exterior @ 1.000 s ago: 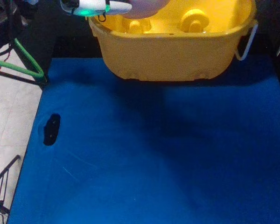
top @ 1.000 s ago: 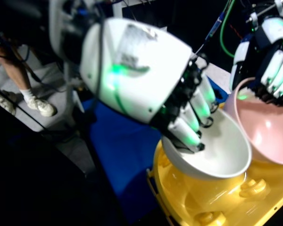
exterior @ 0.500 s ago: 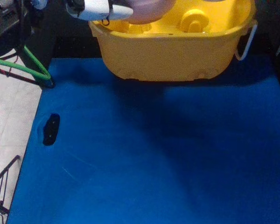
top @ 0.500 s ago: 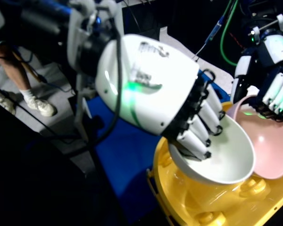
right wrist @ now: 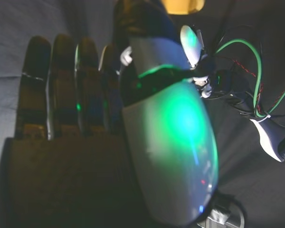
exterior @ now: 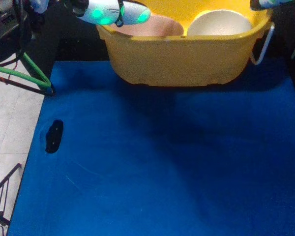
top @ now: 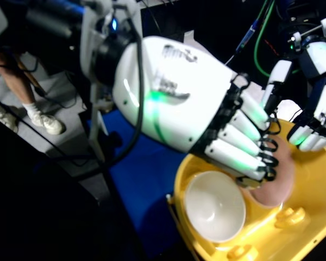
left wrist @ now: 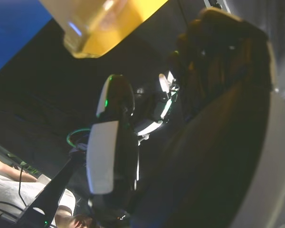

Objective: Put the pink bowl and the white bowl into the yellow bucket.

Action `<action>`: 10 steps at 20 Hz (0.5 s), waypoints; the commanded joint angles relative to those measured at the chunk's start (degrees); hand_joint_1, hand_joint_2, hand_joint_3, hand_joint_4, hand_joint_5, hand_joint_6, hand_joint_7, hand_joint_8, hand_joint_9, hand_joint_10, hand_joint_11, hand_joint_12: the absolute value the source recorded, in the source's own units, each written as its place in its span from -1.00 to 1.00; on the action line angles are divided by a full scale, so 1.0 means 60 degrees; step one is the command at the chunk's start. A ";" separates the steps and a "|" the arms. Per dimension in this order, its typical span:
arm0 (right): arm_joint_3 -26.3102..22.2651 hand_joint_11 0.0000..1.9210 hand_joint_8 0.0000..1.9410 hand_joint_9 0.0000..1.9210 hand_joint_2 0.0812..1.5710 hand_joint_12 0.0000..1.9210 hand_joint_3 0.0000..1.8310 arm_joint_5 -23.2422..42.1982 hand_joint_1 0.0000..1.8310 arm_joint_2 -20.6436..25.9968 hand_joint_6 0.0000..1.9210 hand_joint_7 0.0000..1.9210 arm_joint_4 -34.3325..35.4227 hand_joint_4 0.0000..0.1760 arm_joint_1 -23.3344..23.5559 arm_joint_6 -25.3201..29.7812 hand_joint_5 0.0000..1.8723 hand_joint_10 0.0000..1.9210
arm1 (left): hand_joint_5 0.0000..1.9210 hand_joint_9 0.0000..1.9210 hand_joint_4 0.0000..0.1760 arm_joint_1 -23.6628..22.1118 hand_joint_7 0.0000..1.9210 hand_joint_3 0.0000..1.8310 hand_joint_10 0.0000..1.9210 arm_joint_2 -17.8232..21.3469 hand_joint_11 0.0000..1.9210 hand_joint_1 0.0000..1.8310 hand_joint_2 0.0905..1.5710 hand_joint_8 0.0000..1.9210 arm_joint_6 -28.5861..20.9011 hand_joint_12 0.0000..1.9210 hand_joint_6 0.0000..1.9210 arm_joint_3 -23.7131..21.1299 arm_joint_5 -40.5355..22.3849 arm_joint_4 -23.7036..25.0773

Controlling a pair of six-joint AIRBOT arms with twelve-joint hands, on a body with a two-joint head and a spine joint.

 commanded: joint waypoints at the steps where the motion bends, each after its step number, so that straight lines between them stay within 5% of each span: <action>1: -0.0037 -1.00 -0.99 -0.75 0.22 0.20 -1.00 0.1017 -0.11 0.0018 -0.33 -0.54 -0.0012 -1.00 0.0097 0.0005 -0.66 -0.70 | -0.50 -0.75 -1.00 -0.0077 -0.49 -1.00 -0.48 -0.0041 -1.00 -0.10 0.31 -1.00 -0.0059 0.45 -0.74 0.0043 -0.1166 -0.0357; 5: -0.0177 -1.00 -1.00 -0.72 0.22 0.30 -1.00 0.1130 -0.22 0.0149 -0.28 -0.55 0.0041 -1.00 0.0098 0.0010 -0.73 -0.65 | -0.60 -0.80 -0.96 -0.0063 -0.57 -1.00 -0.52 -0.0019 -1.00 -0.13 0.28 -1.00 -0.0060 0.33 -0.82 0.0043 -0.1201 -0.0377; 10: -0.0294 -1.00 -1.00 -0.82 0.24 0.41 -1.00 0.1415 -0.16 0.0316 -0.22 -0.54 0.0370 -1.00 0.0102 0.0011 -0.78 -0.35 | -0.59 -0.78 -0.90 -0.0061 -0.54 -1.00 -0.44 0.0052 -1.00 -0.07 0.30 -0.99 -0.0063 0.42 -0.91 0.0005 -0.1261 -0.0396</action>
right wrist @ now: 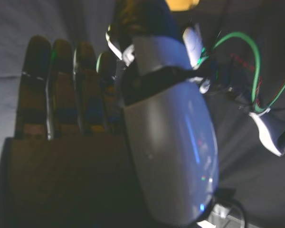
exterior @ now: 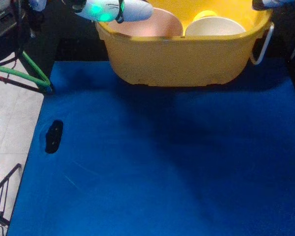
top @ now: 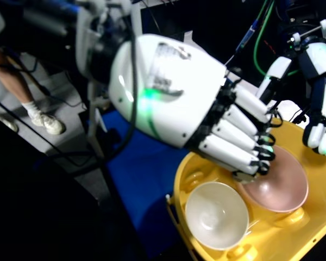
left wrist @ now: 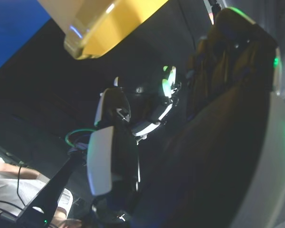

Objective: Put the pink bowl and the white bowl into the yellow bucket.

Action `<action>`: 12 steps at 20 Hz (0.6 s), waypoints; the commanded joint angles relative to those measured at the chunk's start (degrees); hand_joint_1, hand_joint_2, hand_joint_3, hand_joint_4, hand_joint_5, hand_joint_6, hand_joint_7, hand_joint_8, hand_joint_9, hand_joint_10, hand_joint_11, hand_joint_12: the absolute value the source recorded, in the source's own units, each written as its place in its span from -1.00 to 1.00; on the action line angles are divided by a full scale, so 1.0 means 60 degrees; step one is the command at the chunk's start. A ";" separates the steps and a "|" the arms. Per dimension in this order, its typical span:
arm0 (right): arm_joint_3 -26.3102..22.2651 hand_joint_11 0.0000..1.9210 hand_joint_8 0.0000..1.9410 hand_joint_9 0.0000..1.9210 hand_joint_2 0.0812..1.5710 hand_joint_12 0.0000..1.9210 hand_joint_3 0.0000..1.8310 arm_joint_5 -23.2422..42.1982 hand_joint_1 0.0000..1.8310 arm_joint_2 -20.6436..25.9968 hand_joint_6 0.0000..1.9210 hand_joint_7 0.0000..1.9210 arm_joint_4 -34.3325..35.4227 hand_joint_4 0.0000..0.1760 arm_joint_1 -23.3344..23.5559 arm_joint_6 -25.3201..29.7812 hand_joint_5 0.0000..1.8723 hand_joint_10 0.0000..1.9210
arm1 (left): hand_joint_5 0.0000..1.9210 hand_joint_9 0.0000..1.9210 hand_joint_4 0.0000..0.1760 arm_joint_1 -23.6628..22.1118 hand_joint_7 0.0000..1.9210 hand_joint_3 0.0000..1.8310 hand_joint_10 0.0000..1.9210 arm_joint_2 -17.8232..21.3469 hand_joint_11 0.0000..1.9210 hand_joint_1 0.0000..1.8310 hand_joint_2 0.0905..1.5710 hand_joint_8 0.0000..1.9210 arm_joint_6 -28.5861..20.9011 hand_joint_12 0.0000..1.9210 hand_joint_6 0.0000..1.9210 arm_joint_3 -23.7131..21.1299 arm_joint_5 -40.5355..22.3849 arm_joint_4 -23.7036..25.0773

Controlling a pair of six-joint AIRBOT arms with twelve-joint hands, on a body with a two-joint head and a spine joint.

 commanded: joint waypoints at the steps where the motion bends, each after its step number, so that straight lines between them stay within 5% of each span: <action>1: -0.0027 -1.00 -0.99 -0.81 0.25 0.47 -1.00 0.1109 -0.17 -0.0004 -0.22 -0.53 -0.0001 -1.00 0.0102 0.0004 -0.78 -0.32 | -0.58 -0.79 -0.85 -0.0065 -0.54 -1.00 -0.39 0.0023 -1.00 -0.06 0.29 -0.99 -0.0059 0.46 -0.92 0.0006 -0.1104 -0.0279; 4: -0.0127 -1.00 -0.99 -0.82 0.25 0.51 -1.00 0.1181 -0.15 0.0091 -0.21 -0.52 0.0001 -1.00 0.0108 0.0004 -0.77 -0.29 | -0.57 -0.81 -0.84 -0.0065 -0.53 -1.00 -0.28 0.0052 -1.00 -0.04 0.28 -0.99 -0.0059 0.56 -0.95 -0.0006 -0.1144 -0.0281; 5: -0.0205 -1.00 -0.98 -0.81 0.25 0.57 -1.00 0.1315 -0.12 0.0159 -0.20 -0.50 0.0027 -1.00 0.0110 0.0005 -0.74 -0.28 | -0.56 -0.85 -0.87 -0.0065 -0.55 -1.00 -0.06 0.0085 -0.96 0.02 0.29 -1.00 -0.0059 0.76 -0.96 -0.0029 -0.1190 -0.0314; 8: -0.0267 -1.00 -0.95 -0.95 0.29 0.77 -0.99 0.2197 -0.12 0.0393 -0.13 -0.49 0.0861 -1.00 0.0110 0.0005 -0.75 0.11 | -0.64 -0.88 -0.64 -0.0072 -0.67 -1.00 0.00 0.0163 -0.90 -0.09 0.30 -1.00 -0.0057 0.76 -1.00 -0.0019 -0.1355 -0.0525; 12: -0.0442 -1.00 -0.92 -0.87 0.32 0.55 -1.00 0.3023 -0.09 0.0732 -0.34 -0.52 0.1260 -1.00 0.0303 0.0005 -0.74 -0.13 | -0.60 -0.88 -0.86 -0.0129 -0.60 -1.00 -0.07 0.0384 -0.98 -0.01 0.30 -0.98 -0.0054 0.72 -0.99 -0.0100 -0.1986 -0.0894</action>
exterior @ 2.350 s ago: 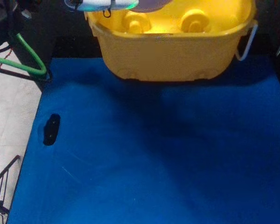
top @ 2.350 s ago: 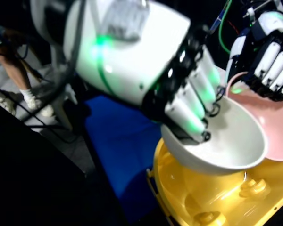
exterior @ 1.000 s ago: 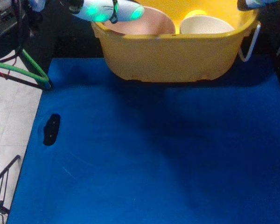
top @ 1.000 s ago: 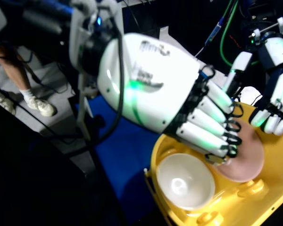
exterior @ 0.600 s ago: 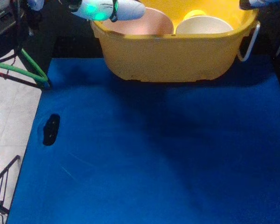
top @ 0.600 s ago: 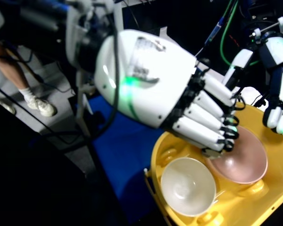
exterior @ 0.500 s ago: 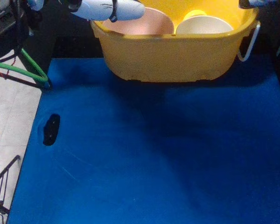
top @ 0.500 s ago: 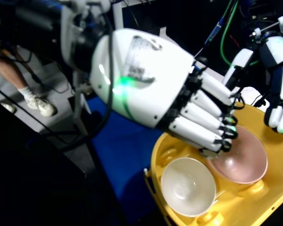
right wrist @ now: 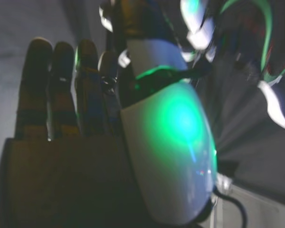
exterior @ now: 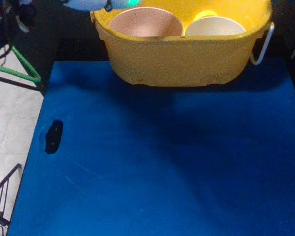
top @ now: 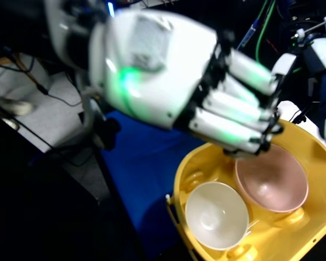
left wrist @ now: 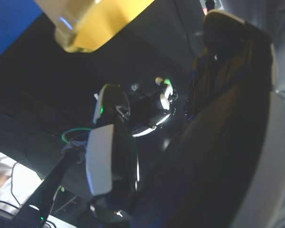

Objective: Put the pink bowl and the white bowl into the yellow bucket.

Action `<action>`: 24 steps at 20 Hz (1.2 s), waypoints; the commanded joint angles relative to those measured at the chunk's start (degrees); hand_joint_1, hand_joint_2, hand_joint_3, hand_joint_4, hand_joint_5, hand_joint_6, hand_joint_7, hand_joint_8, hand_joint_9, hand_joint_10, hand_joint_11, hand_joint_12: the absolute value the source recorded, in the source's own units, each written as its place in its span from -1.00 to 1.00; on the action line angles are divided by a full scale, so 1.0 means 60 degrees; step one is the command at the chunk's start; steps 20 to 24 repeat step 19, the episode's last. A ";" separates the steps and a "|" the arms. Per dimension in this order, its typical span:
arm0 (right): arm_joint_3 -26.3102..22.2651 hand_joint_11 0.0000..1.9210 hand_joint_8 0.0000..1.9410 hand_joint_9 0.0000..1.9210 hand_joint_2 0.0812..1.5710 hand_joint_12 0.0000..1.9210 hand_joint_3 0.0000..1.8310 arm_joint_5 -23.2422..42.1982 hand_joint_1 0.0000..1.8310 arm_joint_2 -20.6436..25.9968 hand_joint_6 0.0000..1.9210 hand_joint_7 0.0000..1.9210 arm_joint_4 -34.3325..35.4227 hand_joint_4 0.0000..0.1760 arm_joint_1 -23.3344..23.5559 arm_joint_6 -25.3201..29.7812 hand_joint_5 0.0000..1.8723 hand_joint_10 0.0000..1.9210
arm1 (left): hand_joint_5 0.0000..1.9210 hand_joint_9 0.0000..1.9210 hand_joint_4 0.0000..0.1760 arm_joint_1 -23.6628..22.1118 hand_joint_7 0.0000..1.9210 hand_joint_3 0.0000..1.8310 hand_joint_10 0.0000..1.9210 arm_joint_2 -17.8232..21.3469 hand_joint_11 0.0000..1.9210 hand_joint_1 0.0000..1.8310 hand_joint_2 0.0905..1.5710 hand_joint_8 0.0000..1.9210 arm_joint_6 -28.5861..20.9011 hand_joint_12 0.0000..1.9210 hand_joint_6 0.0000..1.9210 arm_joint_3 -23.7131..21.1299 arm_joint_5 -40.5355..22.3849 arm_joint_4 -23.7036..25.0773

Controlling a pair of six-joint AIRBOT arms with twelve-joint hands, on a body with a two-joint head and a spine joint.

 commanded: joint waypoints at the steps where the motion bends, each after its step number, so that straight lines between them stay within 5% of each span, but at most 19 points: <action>1: -0.0125 -1.00 -0.92 -0.86 0.31 0.52 -1.00 0.1505 -0.04 0.0049 -0.36 -0.51 0.0119 -1.00 0.0208 0.0009 -0.72 -0.15 | -0.60 -0.87 -0.58 -0.0193 -0.62 -1.00 -0.13 0.0118 -1.00 -0.01 0.31 -0.99 -0.0052 0.71 -0.99 -0.0083 -0.1458 -0.0351; 3: -0.0362 -1.00 -0.93 -0.84 0.31 0.45 -1.00 0.1997 0.02 0.0287 -0.40 -0.50 0.0128 -1.00 0.0243 0.0010 -0.68 -0.27 | -0.55 -0.89 -0.37 -0.0274 -0.59 -1.00 -0.01 0.0337 -0.99 -0.07 0.33 -0.98 0.0001 0.81 -0.96 -0.0274 -0.1838 -0.0421; 8: -0.1053 -1.00 -0.92 -0.79 0.28 0.39 -1.00 0.3607 -0.03 0.1045 -0.36 -0.49 0.0493 -1.00 0.0243 0.0009 -0.71 -0.30 | -0.49 -0.87 -0.88 -0.0148 -0.47 -1.00 0.07 0.1017 -0.97 0.09 0.29 -0.89 0.0702 0.88 -0.86 -0.1064 -0.3146 -0.0983; 9: -0.1187 -1.00 -0.92 -0.81 0.30 0.44 -1.00 0.3876 -0.03 0.1172 -0.34 -0.50 0.0522 -1.00 0.0239 0.0008 -0.75 -0.28 | -0.56 -0.79 -1.00 0.0055 -0.50 -1.00 0.04 0.1102 -0.81 -0.01 0.21 -0.84 0.0704 0.86 -0.66 -0.1170 -0.3528 -0.1145; 10: -0.1285 -1.00 -0.90 -0.85 0.30 0.50 -1.00 0.4033 -0.01 0.1248 -0.23 -0.50 0.0526 -1.00 0.0237 0.0008 -0.81 -0.13 | -0.71 -0.79 -0.79 0.0185 -0.52 -1.00 0.07 0.1142 -0.76 -0.02 0.19 -0.77 0.0704 0.86 -0.24 -0.1221 -0.3790 -0.1242; 11: -0.1408 -1.00 -0.77 -0.87 0.31 0.53 -1.00 0.4191 0.02 0.1367 -0.13 -0.54 0.0526 -1.00 0.0231 0.0006 -0.86 -0.07 | -0.76 -0.78 -0.81 0.0301 -0.53 -1.00 0.05 0.1181 -0.78 -0.01 0.19 -0.70 0.0704 0.86 -0.13 -0.1298 -0.4049 -0.1339; 13: -0.1717 -1.00 -0.31 -0.82 0.31 0.56 -1.00 0.4593 -0.02 0.1708 0.04 -0.71 0.0530 -0.87 0.0214 0.0003 -0.95 0.00 | -0.80 -0.80 -0.87 0.0557 -0.58 -1.00 0.06 0.1320 -0.81 -0.03 0.20 -0.62 0.0702 0.85 -0.08 -0.1519 -0.4734 -0.1556; 14: -0.1806 -1.00 -0.27 -0.82 0.32 0.50 -1.00 0.4721 -0.05 0.1796 0.04 -0.74 0.0533 -0.57 0.0199 0.0002 -0.97 -0.05 | -0.80 -0.81 -0.91 0.0712 -0.62 -1.00 0.11 0.1404 -0.81 -0.03 0.23 -0.51 0.0701 0.84 -0.08 -0.1623 -0.5040 -0.1679; 17: -0.1891 -1.00 -0.43 -0.75 0.34 0.50 -1.00 0.4987 -0.08 0.1893 -0.02 -0.67 0.0643 -0.63 0.0001 0.0004 -0.96 -0.16 | -0.82 -0.86 -0.74 0.1021 -0.69 -1.00 0.21 0.1500 -0.89 0.03 0.23 -0.35 0.0694 0.92 -0.10 -0.1780 -0.5655 -0.1874; 18: -0.1917 -1.00 -0.55 -0.69 0.35 0.50 -1.00 0.5211 -0.10 0.1923 -0.05 -0.62 0.0695 -0.69 -0.0172 0.0002 -1.00 -0.24 | -0.82 -0.84 -0.49 0.1097 -0.70 -1.00 0.19 0.1526 -0.88 0.03 0.18 -0.33 0.0691 0.90 -0.13 -0.1827 -0.5823 -0.1930; 24: -0.1989 -1.00 -0.55 -0.67 0.35 0.52 -1.00 0.5639 -0.10 0.1980 -0.06 -0.61 0.0884 -0.72 -0.0469 0.0001 -1.00 -0.24 | -0.83 -0.84 -0.48 0.1251 -0.71 -1.00 0.18 0.1594 -0.91 0.02 0.19 -0.34 0.0685 0.90 -0.15 -0.1931 -0.6122 -0.2053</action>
